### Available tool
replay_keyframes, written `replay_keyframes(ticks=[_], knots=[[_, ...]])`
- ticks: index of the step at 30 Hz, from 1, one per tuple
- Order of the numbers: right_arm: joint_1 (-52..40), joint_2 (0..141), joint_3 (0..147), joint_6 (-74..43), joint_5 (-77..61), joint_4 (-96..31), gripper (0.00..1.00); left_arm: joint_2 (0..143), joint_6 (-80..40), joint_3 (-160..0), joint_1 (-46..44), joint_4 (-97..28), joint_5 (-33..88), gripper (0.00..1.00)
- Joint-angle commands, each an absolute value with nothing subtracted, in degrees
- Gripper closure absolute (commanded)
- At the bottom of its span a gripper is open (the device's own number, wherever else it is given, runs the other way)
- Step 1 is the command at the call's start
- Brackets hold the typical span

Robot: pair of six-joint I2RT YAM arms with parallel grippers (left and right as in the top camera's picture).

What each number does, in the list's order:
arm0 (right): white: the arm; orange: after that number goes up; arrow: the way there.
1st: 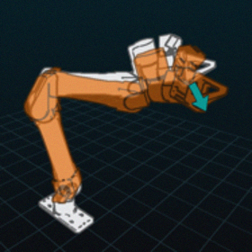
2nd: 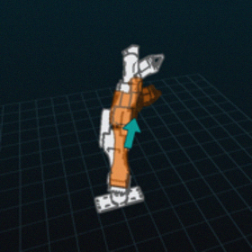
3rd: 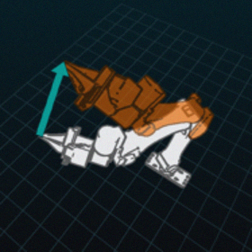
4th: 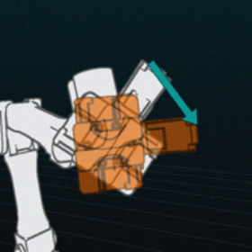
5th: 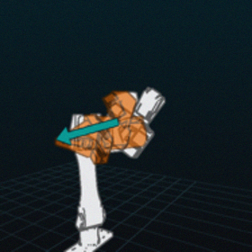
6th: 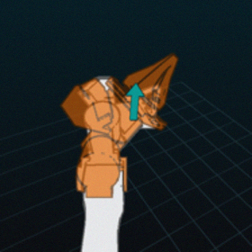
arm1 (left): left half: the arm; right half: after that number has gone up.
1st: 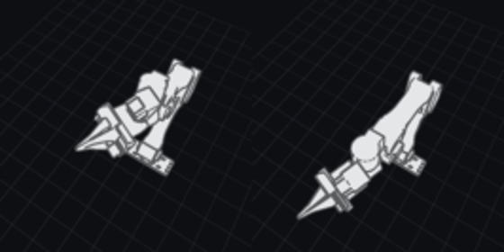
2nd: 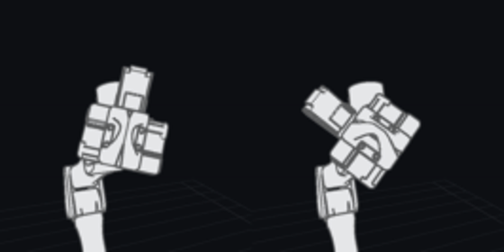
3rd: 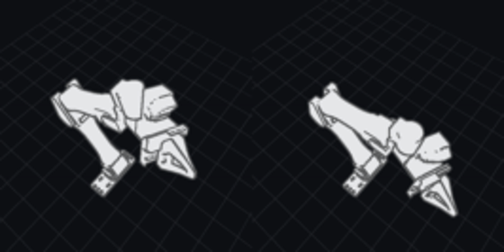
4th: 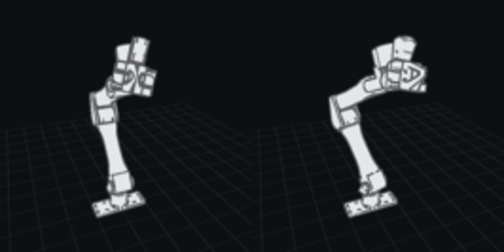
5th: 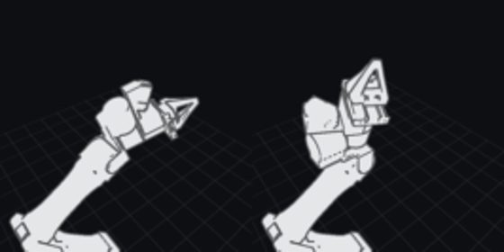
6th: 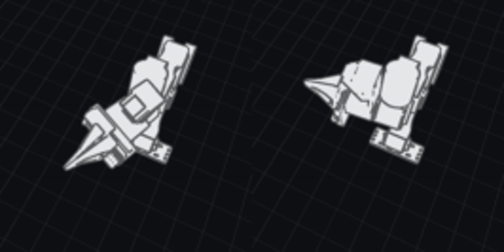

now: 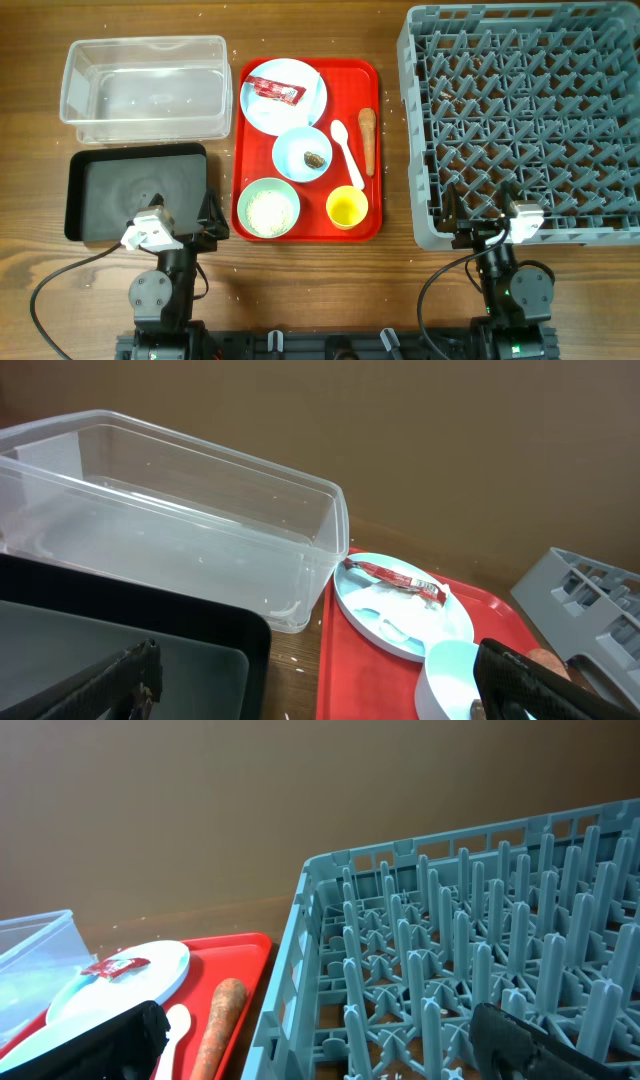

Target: Sort waste into correct bins and load items into the dishwasher rack

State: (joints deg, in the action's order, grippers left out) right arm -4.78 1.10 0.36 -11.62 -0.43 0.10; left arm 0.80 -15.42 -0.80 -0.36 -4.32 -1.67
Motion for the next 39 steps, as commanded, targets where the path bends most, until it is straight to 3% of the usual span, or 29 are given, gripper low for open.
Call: replay_keyframes(ticks=[1, 39], knots=[[-4.5, 1.7, 0.3, -10.7, -1.2, 0.4, 0.00, 0.2, -15.7, -0.4, -0.2, -4.1, -1.6, 0.00], [-4.5, 1.7, 0.3, -7.5, -0.8, 0.4, 0.01, 0.2, -15.7, -0.4, -0.2, -4.0, -1.6, 0.00]])
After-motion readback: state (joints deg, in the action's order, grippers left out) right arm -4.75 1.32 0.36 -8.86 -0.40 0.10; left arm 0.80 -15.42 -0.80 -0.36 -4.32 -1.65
